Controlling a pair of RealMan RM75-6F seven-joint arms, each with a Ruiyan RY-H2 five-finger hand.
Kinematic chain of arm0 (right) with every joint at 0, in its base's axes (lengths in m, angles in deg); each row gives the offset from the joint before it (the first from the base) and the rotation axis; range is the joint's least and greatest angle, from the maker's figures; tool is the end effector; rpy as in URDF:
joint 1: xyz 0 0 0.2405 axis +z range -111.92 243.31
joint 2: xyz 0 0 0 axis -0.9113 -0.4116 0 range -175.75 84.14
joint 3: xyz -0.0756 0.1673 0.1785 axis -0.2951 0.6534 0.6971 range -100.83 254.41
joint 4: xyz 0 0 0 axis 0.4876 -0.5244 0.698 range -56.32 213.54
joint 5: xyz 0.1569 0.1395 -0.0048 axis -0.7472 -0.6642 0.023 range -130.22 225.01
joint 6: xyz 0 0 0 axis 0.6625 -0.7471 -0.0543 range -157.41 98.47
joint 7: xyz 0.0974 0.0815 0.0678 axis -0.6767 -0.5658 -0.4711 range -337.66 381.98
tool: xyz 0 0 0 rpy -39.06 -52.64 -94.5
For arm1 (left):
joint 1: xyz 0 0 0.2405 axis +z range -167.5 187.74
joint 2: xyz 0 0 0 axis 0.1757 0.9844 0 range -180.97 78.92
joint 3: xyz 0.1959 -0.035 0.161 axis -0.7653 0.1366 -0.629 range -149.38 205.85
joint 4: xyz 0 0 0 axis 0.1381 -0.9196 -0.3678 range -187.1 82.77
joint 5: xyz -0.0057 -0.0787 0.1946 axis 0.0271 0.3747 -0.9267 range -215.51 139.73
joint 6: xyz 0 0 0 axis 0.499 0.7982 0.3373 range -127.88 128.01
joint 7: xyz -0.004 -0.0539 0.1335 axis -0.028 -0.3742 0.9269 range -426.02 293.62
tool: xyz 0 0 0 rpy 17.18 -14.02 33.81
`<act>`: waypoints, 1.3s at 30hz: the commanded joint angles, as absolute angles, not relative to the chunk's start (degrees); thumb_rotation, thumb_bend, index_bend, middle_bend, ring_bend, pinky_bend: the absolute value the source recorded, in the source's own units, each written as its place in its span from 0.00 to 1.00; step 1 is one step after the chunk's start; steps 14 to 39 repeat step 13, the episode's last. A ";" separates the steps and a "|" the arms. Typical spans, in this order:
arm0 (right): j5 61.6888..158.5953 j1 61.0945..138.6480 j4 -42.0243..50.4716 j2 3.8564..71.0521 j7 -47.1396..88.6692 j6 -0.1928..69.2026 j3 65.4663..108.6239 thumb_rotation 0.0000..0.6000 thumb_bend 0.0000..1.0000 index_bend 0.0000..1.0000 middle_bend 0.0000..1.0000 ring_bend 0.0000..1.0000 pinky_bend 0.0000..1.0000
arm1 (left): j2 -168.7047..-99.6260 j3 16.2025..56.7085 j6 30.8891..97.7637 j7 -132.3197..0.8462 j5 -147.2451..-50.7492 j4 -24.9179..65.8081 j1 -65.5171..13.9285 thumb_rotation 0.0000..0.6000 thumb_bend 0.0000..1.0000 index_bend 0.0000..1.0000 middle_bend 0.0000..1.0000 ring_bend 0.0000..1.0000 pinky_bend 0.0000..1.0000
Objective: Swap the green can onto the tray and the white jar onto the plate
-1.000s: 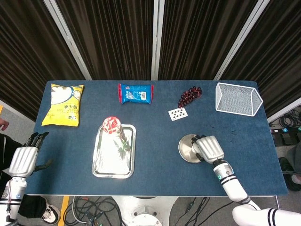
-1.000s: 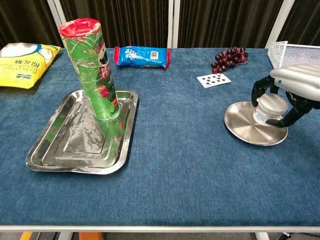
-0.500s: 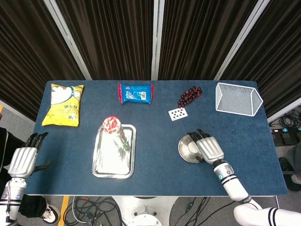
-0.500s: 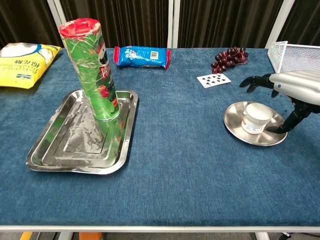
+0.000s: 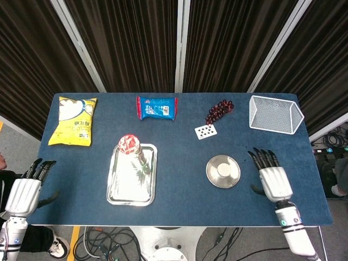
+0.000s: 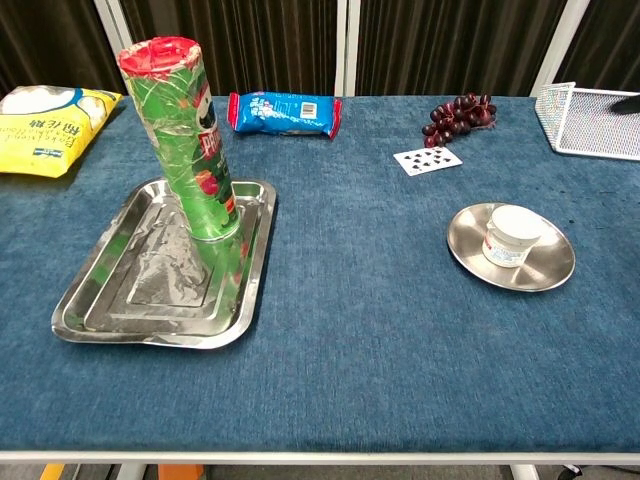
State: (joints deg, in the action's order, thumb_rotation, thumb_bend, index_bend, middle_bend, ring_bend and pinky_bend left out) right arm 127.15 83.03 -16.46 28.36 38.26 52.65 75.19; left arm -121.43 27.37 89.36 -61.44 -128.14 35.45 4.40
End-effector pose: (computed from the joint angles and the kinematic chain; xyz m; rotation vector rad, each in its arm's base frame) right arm -0.2610 -0.2217 0.0857 1.5600 -0.8575 0.8787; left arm -0.3049 0.1720 0.1278 -1.4685 -0.8117 -0.9210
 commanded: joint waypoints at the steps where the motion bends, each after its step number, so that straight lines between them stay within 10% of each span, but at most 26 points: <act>1: 130.44 74.54 -12.65 26.22 33.46 62.22 72.35 1.00 0.07 0.00 0.00 0.00 0.00 | -122.92 27.17 91.64 -59.37 -129.56 33.12 5.55 1.00 0.16 0.16 0.15 0.07 0.29; 39: 131.07 69.31 -9.58 26.44 29.76 64.42 73.16 1.00 0.07 0.00 0.00 0.00 0.00 | -123.80 26.16 91.63 -59.15 -129.38 31.43 7.44 1.00 0.16 0.13 0.09 0.05 0.25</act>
